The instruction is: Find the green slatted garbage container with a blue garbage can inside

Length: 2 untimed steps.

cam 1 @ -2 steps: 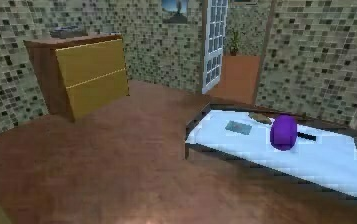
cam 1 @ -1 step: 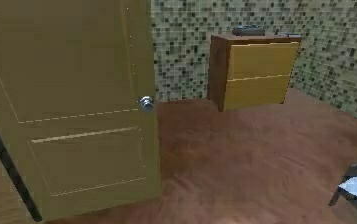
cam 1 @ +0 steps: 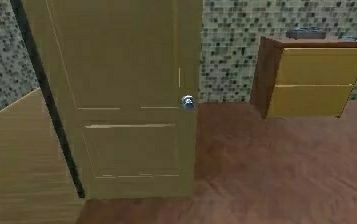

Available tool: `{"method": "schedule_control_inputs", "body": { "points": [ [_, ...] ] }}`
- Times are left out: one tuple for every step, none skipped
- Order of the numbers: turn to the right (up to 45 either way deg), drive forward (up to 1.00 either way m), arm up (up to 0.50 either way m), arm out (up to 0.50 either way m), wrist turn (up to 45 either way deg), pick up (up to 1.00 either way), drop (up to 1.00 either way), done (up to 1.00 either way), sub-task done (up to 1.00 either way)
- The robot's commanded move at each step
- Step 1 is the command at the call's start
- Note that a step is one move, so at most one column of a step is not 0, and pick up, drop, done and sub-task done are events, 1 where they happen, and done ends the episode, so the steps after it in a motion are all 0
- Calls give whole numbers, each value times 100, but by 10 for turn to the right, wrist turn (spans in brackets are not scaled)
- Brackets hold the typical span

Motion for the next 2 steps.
{"method": "schedule_control_inputs", "body": {
  "points": [
    [0,10,0,0,0,0,0,0,0],
    [360,0,0,0,0,0,0,0,0]
  ]
}}
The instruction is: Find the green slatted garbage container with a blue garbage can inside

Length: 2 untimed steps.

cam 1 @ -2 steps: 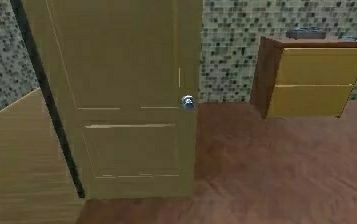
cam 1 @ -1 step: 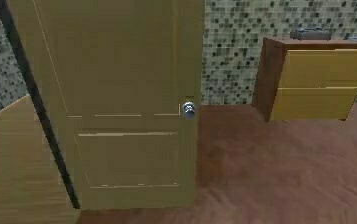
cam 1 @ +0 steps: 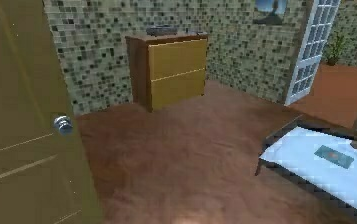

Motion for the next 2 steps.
{"method": "schedule_control_inputs", "body": {
  "points": [
    [0,100,0,0,0,0,0,0,0],
    [30,0,0,0,0,0,0,0,0]
  ]
}}
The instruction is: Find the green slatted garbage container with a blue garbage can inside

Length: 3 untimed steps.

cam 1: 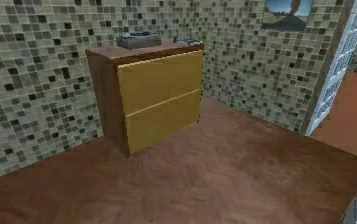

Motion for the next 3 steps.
{"method": "schedule_control_inputs", "body": {
  "points": [
    [0,60,0,0,0,0,0,0,0],
    [450,0,0,0,0,0,0,0,0],
    [60,0,0,0,0,0,0,0,0]
  ]
}}
